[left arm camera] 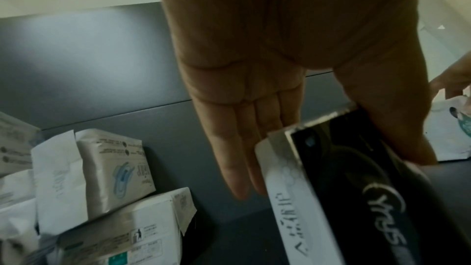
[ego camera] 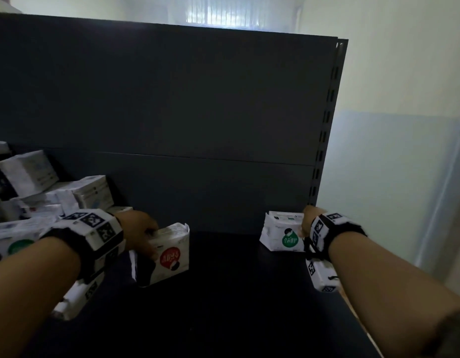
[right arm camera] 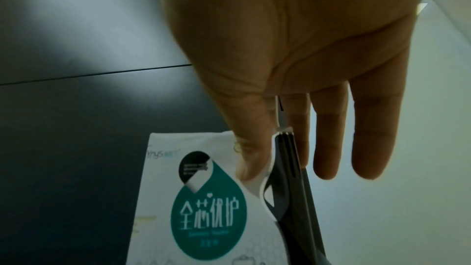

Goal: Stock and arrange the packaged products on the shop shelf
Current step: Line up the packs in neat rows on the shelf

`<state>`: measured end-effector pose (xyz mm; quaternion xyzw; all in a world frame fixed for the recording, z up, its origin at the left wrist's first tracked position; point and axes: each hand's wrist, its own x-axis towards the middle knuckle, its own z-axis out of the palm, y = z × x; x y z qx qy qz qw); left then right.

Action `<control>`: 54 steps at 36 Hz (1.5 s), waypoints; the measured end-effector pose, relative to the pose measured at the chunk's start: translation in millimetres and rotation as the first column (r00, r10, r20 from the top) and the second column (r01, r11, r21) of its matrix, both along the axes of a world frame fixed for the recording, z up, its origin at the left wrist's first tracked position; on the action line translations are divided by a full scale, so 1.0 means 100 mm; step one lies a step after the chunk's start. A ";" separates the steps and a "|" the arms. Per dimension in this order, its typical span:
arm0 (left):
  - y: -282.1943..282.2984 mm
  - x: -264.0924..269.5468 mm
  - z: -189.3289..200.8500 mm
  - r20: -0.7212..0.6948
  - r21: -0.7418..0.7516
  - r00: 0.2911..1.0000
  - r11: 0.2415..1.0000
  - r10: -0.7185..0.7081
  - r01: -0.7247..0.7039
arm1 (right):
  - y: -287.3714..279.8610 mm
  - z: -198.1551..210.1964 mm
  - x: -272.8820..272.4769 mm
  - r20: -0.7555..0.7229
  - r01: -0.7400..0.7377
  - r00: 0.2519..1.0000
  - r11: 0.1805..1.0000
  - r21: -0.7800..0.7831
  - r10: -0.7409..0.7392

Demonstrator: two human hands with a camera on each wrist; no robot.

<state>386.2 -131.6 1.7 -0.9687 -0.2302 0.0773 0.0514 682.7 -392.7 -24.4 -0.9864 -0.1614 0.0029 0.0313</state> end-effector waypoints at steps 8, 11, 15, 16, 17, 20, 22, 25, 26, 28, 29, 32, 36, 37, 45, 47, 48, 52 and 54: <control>0.03 0.00 -0.03 0.006 0.009 1.000 1.000 -0.011 0.011 | 0.09 -0.09 0.05 0.004 -0.002 1.000 1.000 -0.029 0.002; 0.03 0.00 -0.03 0.005 0.018 1.000 1.000 -0.019 0.018 | 0.10 -0.02 -0.05 0.022 -0.004 1.000 1.000 0.002 0.004; 0.03 -0.04 -0.02 0.036 0.005 0.999 1.000 -0.024 0.024 | 0.20 0.26 -0.38 0.114 -0.105 0.989 0.990 0.096 0.094; 0.03 -0.05 -0.02 0.052 -0.007 0.998 1.000 -0.025 0.025 | 0.24 0.34 -0.48 0.122 -0.179 0.979 0.976 0.120 0.164; 0.04 -0.07 -0.02 0.072 -0.035 0.997 0.999 -0.019 0.021 | 0.29 0.40 -0.58 0.111 -0.259 0.963 0.955 0.142 0.244; 0.10 -0.15 0.02 0.160 -0.204 0.987 0.979 0.014 0.019 | 0.48 0.48 -0.92 0.006 -0.459 0.884 0.865 0.201 0.467; 0.15 -0.22 0.08 0.264 -0.362 0.961 0.932 0.076 0.026 | 0.61 0.47 -1.13 -0.079 -0.533 0.824 0.814 0.230 0.562; 0.21 -0.30 0.20 0.425 -0.623 0.869 0.778 0.255 0.076 | 0.78 0.38 -1.36 -0.298 -0.511 0.734 0.785 0.350 0.610; 0.22 -0.33 0.25 0.458 -0.696 0.829 0.710 0.322 0.108 | 0.84 0.34 -1.42 -0.360 -0.506 0.692 0.776 0.375 0.625; 0.23 -0.36 0.33 0.512 -0.780 0.749 0.593 0.420 0.200 | 0.95 0.28 -1.52 -0.420 -0.504 0.616 0.743 0.440 0.666; 0.24 -0.38 0.36 0.533 -0.795 0.717 0.555 0.449 0.244 | 1.02 0.25 -1.57 -0.428 -0.483 0.584 0.719 0.499 0.690; 0.25 -0.39 0.38 0.561 -0.810 0.662 0.494 0.497 0.316 | 1.20 0.23 -1.70 -0.396 -0.348 0.524 0.614 0.709 0.754; 0.26 -0.38 0.26 0.535 -0.811 0.724 0.505 0.436 0.295 | 1.40 0.29 -1.80 -0.303 -0.183 0.469 0.428 0.885 0.829; 0.26 -0.39 0.22 0.529 -0.798 0.749 0.533 0.399 0.281 | 1.44 0.30 -1.81 -0.275 -0.156 0.461 0.382 0.911 0.844; 0.35 -0.41 0.07 0.422 -0.552 0.879 0.832 0.223 0.054 | 1.60 0.36 -1.74 -0.287 -0.266 0.557 0.495 0.827 0.780; 0.38 -0.41 0.05 0.370 -0.461 0.910 0.887 0.186 0.006 | 1.67 0.36 -1.68 -0.203 -0.408 0.704 0.622 0.669 0.680; 0.40 -0.43 0.04 0.355 -0.421 0.916 0.907 0.186 -0.021 | 1.72 0.36 -1.65 -0.123 -0.484 0.776 0.709 0.512 0.618; 0.58 -0.50 0.01 0.336 -0.355 0.912 0.928 0.237 -0.110 | 1.86 0.27 -1.51 0.101 -0.498 0.865 0.866 0.057 0.491; 0.67 -0.56 0.01 0.340 -0.315 0.903 0.937 0.261 -0.152 | 1.92 0.21 -1.44 0.147 -0.493 0.857 0.869 -0.045 0.494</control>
